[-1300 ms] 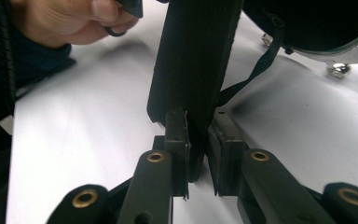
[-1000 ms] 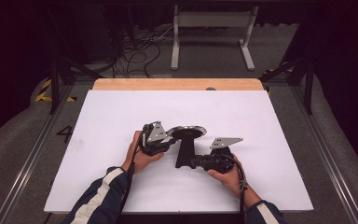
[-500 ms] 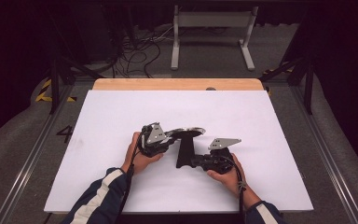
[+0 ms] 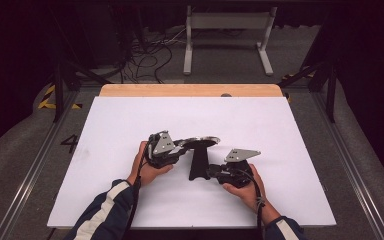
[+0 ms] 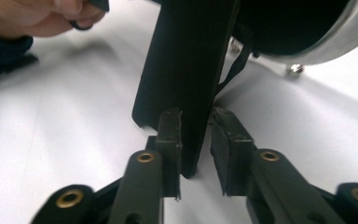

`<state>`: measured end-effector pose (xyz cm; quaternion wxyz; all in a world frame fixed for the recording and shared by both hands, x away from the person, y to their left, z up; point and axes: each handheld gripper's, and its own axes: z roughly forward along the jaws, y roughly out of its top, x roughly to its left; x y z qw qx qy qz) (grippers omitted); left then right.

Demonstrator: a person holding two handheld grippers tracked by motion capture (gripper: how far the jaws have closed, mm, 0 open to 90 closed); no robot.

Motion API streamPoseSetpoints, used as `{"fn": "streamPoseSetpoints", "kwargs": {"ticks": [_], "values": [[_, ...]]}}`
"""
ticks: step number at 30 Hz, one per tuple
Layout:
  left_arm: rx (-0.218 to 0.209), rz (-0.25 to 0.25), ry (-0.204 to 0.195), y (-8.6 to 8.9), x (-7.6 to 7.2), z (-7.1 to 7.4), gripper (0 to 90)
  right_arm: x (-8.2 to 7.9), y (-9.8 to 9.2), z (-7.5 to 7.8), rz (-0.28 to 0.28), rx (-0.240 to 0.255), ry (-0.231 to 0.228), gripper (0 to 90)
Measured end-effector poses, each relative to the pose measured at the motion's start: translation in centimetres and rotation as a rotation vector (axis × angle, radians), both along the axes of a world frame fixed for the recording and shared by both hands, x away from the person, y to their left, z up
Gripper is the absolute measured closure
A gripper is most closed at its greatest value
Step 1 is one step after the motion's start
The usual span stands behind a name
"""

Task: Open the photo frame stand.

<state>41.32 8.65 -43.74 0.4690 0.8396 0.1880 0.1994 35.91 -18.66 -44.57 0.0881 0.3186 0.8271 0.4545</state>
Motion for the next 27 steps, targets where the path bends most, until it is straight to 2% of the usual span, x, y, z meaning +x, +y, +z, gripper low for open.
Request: {"fn": "streamPoseSetpoints", "kwargs": {"ticks": [2,4,8,11,13,17,20,24,27], "values": [[-0.007,-0.010,-0.002,0.1,-0.1,0.1,63.6,-0.3,-0.2,0.5,-0.020,0.003,-0.031,75.1],[-0.009,-0.018,-0.008,0.1,-0.1,0.2,63.6,-0.9,-0.3,1.3,-0.039,0.012,-0.087,80.2],[0.004,-0.025,-0.013,0.2,-0.2,0.4,70.3,-1.7,0.1,2.2,-0.038,0.040,-0.158,90.0],[0.011,-0.034,-0.013,0.4,-0.1,0.4,71.7,-2.2,0.9,2.5,-0.041,0.049,-0.193,90.0],[0.019,-0.038,-0.016,0.4,-0.1,0.4,72.2,-2.5,1.9,2.6,-0.040,0.034,-0.221,90.0],[0.019,-0.035,-0.017,0.4,-0.1,0.4,72.3,-2.7,4.3,2.2,-0.046,0.000,-0.239,90.0],[0.013,-0.033,-0.015,0.3,-0.1,0.4,72.3,-2.5,5.6,1.9,-0.046,0.015,-0.230,90.0],[0.027,-0.037,-0.021,0.3,-0.1,0.4,72.5,-2.3,7.0,0.8,-0.069,-0.023,-0.225,90.0],[0.039,-0.034,-0.018,0.2,-0.1,0.5,72.9,-2.2,7.6,0.3,-0.096,-0.054,-0.244,90.0]]}}
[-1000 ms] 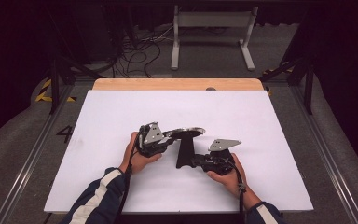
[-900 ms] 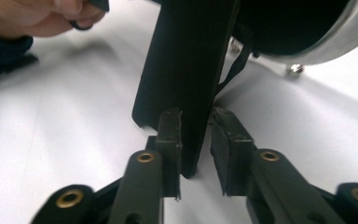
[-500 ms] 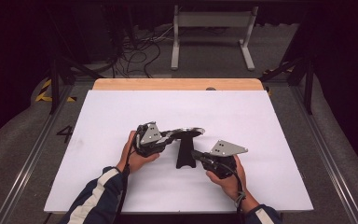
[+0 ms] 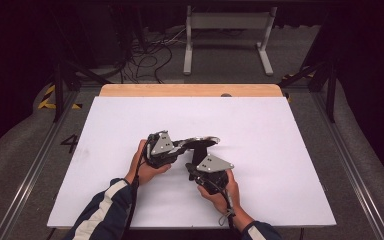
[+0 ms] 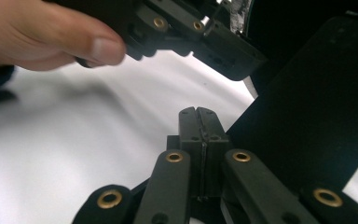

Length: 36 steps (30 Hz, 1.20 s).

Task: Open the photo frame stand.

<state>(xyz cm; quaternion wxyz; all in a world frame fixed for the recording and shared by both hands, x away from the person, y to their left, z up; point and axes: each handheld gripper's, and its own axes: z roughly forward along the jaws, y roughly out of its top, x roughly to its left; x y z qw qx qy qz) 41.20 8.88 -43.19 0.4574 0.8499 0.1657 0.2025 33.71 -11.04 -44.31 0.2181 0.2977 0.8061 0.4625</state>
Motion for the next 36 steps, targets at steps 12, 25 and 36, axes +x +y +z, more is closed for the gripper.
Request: {"fn": "streamPoseSetpoints", "kwargs": {"ticks": [12,25,36], "values": [[0.014,0.004,0.002,-0.2,-0.2,0.1,73.5,-0.7,1.1,-0.6,-0.041,-0.069,-0.059,90.0],[0.036,-0.003,-0.008,-0.4,-0.5,0.2,74.6,-1.0,0.4,-0.8,-0.037,-0.088,-0.020,90.0],[0.054,-0.023,-0.031,-0.6,-1.1,0.4,75.5,-1.2,-0.3,-0.7,-0.046,-0.085,-0.006,90.0]]}}
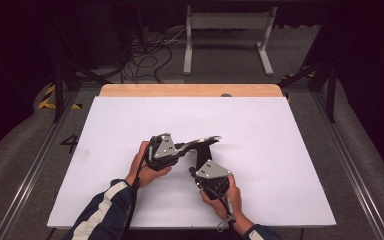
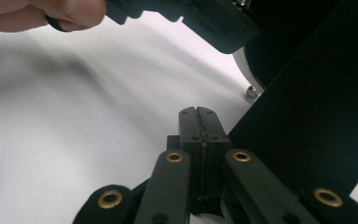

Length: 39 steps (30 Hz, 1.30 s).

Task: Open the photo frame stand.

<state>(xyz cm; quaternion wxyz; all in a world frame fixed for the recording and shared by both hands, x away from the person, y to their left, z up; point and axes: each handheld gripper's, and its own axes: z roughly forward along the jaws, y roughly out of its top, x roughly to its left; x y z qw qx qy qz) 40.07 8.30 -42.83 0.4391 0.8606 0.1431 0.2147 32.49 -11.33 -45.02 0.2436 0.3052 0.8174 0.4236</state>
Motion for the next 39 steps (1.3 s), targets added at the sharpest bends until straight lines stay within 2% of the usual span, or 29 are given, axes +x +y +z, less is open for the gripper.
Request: {"fn": "streamPoseSetpoints", "kwargs": {"ticks": [5,14,18,21,26,34,37,39], "values": [[0.016,-0.019,-0.007,-0.2,-0.2,0.1,75.5,0.0,-0.6,0.1,0.005,0.004,0.016,90.0],[0.035,-0.023,-0.020,-0.4,-0.5,0.1,74.9,0.1,-1.4,0.2,-0.003,0.015,0.043,90.0],[0.029,-0.022,-0.019,-0.5,-0.6,0.1,74.6,0.1,-1.6,0.2,-0.001,0.012,0.043,90.0],[0.006,-0.019,-0.008,-0.6,-0.5,0.0,73.3,0.1,-1.7,0.3,-0.004,0.012,0.043,90.0],[0.003,0.005,-0.012,-0.9,-0.3,-0.3,64.7,0.2,-2.1,0.3,-0.007,0.026,0.051,90.0],[-0.022,0.000,0.011,-1.1,-0.3,-0.5,68.1,0.2,-2.1,0.2,-0.008,0.041,0.062,90.0],[-0.046,-0.003,0.023,-0.8,-0.2,-0.4,70.8,0.1,-2.0,-0.1,-0.012,0.025,0.079,90.0],[-0.040,-0.004,0.022,-0.8,-0.2,-0.4,71.4,0.1,-1.8,-0.6,-0.005,0.010,0.094,90.0]]}}
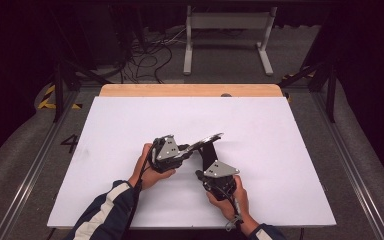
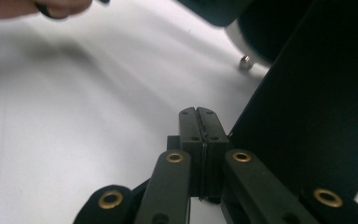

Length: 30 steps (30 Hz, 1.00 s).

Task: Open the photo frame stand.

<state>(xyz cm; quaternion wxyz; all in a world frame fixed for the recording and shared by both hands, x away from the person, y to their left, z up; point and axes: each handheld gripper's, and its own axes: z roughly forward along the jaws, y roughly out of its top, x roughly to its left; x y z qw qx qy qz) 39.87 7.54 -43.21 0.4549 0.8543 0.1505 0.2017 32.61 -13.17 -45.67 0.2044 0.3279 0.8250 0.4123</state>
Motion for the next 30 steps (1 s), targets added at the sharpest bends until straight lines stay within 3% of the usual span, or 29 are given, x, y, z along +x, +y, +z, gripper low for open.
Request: {"fn": "streamPoseSetpoints", "kwargs": {"ticks": [8,9,30], "values": [[0.063,-0.008,-0.042,-0.3,-0.5,0.2,73.5,0.2,-0.4,-0.2,-0.023,0.002,0.014,90.0],[0.069,-0.002,-0.057,-0.2,-0.5,0.2,78.0,0.3,-0.6,-0.2,-0.027,0.004,0.015,90.0],[0.055,-0.037,-0.051,-0.3,-1.1,0.7,81.5,1.1,-2.5,-0.1,-0.088,0.028,0.050,90.0]]}}
